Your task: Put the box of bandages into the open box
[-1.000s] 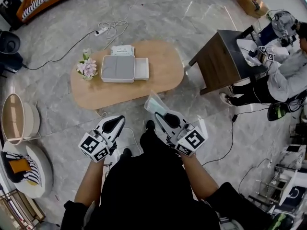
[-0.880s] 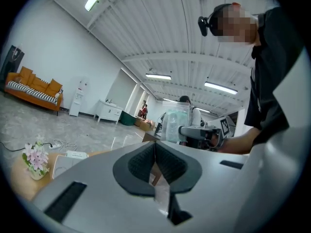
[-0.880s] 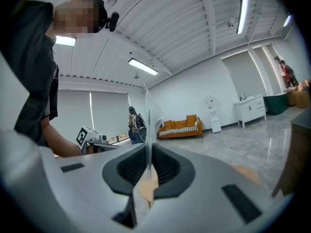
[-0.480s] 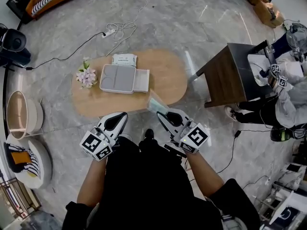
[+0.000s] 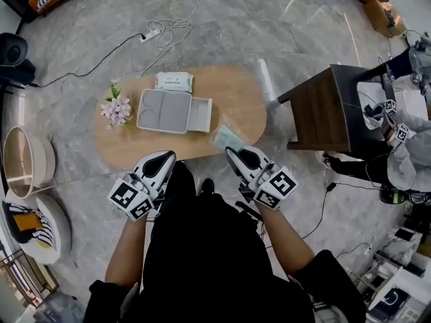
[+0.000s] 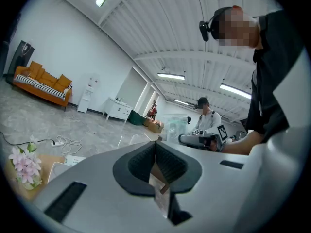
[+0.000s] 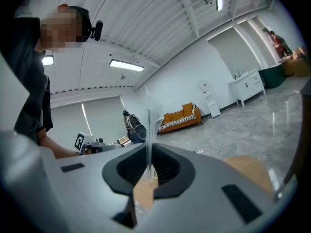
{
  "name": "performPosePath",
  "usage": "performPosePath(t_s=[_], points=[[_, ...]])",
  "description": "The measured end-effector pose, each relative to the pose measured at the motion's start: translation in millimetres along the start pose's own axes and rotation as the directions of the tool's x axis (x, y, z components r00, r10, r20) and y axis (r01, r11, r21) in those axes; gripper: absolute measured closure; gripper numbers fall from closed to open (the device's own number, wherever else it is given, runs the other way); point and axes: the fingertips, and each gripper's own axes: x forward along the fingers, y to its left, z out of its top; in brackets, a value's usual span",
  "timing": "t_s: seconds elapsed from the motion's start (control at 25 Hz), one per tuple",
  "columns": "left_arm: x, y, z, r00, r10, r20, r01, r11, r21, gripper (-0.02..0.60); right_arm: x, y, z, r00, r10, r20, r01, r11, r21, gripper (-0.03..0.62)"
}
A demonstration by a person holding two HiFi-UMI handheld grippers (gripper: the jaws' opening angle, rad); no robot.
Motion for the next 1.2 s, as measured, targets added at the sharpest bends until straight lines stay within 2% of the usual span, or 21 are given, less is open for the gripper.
performPosePath(t_s=[0.2, 0.36, 0.52, 0.72, 0.96, 1.2], points=[[30.3, 39.1, 20.6, 0.998, -0.065, -0.011, 0.065, 0.998, -0.008, 0.565, 34.5, -39.5, 7.5, 0.997, -0.069, -0.037, 0.072, 0.995, 0.066, 0.563], [46.5, 81.1, 29.0, 0.997, -0.073, -0.022, 0.072, 0.996, -0.043, 0.565, 68.0, -67.2, 10.5, 0.992, -0.101, -0.076, 0.107, 0.991, 0.084, 0.563], [60.0, 116.0, 26.1, 0.995, -0.083, -0.045, 0.079, 0.993, -0.086, 0.565, 94.1, -92.9, 5.6, 0.986, -0.118, -0.115, 0.133, 0.983, 0.128, 0.563], [75.3, 154.3, 8.1, 0.99, -0.102, -0.099, 0.094, 0.992, -0.086, 0.565, 115.2, -133.2, -17.7, 0.976, -0.135, -0.172, 0.17, 0.963, 0.209, 0.563], [96.1, 180.0, -26.1, 0.989, -0.076, -0.131, 0.06, 0.991, -0.121, 0.565, 142.6, -173.6, -57.6, 0.972, -0.066, -0.225, 0.129, 0.952, 0.278, 0.563], [112.0, 191.7, -72.2, 0.985, -0.021, -0.171, -0.008, 0.986, -0.168, 0.565, 161.0, -207.4, -117.1, 0.965, 0.02, -0.262, 0.09, 0.913, 0.399, 0.563]])
